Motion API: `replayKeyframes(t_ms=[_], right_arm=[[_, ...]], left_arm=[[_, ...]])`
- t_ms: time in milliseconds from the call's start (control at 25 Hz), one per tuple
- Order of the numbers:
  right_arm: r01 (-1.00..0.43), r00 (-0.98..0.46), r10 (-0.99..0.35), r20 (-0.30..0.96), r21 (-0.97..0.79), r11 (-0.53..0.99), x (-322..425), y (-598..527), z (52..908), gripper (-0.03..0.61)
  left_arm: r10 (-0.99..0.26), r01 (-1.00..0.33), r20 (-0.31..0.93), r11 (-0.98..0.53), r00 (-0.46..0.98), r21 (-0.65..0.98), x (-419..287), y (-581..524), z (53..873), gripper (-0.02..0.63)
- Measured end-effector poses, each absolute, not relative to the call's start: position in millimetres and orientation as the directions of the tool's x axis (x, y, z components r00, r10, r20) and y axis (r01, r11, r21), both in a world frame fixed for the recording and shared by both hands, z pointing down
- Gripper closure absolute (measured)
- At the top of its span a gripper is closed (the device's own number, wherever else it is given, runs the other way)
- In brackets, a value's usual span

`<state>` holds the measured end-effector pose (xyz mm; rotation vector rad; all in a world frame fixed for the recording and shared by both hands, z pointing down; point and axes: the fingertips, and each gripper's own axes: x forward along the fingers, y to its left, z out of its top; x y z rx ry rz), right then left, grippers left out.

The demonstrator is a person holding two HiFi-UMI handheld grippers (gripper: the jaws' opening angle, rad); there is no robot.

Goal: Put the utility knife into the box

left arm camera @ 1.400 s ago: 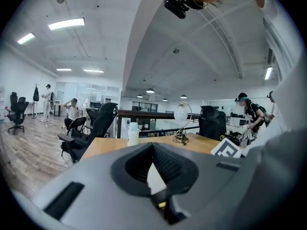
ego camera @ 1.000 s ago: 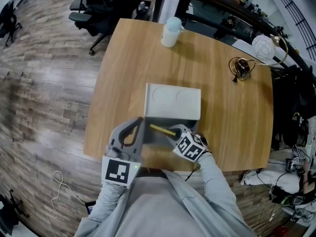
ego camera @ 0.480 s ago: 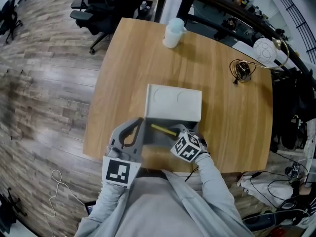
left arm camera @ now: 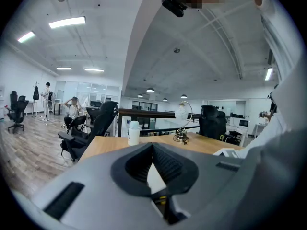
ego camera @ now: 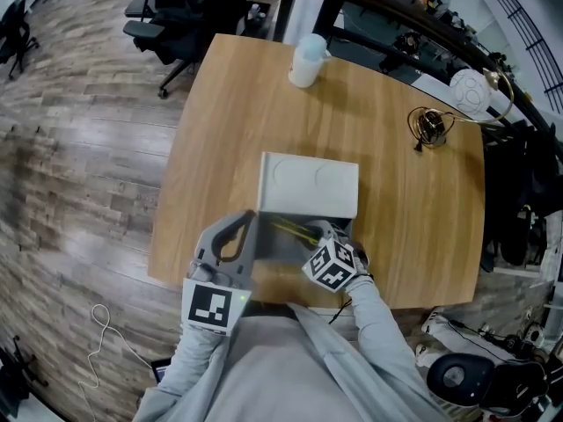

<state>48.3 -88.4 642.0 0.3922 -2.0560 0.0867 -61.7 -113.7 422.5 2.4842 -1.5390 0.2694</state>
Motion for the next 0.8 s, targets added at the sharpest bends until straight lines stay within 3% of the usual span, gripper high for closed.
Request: replayKeyframes(t_ms=[800], right_arm=[[-0.421, -0.482, -0.333, 0.811, 0.118, 0.899, 55, -94, 611, 0.454]], left_arm=[[-0.862, -0.891, 0.233, -0.451, 0.449, 0.048, -62, -115, 408, 0.594]])
